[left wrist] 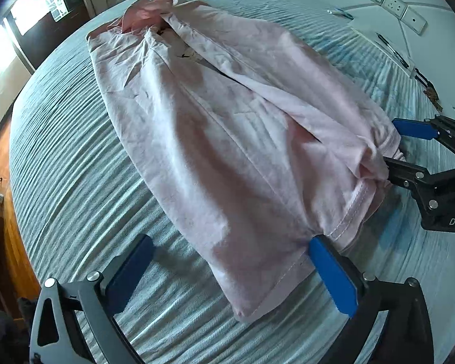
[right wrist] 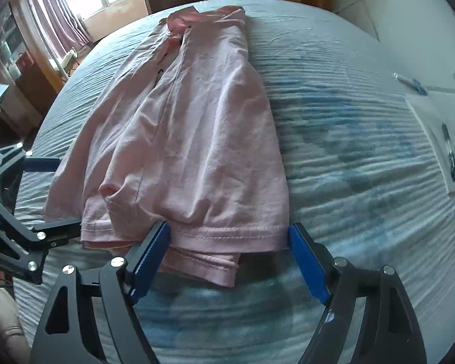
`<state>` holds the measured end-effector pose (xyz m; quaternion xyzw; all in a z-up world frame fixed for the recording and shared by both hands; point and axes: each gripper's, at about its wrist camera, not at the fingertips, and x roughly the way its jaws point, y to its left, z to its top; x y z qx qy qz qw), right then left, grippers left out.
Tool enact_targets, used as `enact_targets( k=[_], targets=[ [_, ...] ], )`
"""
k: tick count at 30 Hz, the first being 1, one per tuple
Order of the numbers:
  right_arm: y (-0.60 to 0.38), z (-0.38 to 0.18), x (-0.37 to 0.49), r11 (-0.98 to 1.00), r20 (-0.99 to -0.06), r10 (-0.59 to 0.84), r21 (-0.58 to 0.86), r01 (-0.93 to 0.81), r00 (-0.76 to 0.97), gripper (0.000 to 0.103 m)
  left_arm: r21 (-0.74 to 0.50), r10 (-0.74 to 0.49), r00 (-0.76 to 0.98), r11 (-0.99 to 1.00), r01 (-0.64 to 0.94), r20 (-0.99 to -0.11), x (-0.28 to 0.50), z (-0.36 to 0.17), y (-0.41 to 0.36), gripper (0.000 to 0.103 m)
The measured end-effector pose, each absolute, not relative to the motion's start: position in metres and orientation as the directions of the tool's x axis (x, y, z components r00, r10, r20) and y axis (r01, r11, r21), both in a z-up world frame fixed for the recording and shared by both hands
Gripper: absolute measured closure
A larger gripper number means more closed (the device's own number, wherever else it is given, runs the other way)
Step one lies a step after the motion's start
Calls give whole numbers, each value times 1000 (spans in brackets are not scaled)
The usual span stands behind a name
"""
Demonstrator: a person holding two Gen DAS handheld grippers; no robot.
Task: Fold clothes
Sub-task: 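Grasp the shirt bottom with the left tool while the right tool grasps it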
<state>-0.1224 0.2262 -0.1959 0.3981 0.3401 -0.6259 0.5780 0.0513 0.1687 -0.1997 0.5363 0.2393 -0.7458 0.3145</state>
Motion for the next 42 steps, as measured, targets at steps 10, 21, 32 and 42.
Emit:
enact_targets(
  k=[10, 21, 32, 42],
  targets=[
    [226, -189, -113, -99, -903, -430, 27, 995, -18, 85, -36, -168, -263, -778, 627, -950, 40, -183, 181, 64],
    [206, -132, -126, -225, -857, -515, 155, 962, 18, 95, -169, -131, -456, -812, 559, -880, 63, -103, 121, 92],
    [216, -139, -134, -346, -885, -466, 158, 925, -23, 94, -268, 21, -431, -809, 523, -902, 60, -146, 142, 22],
    [240, -155, -152, -312, -872, -489, 143, 939, -30, 45, -104, -175, -326, -721, 685, -929, 37, -181, 182, 20]
  ],
)
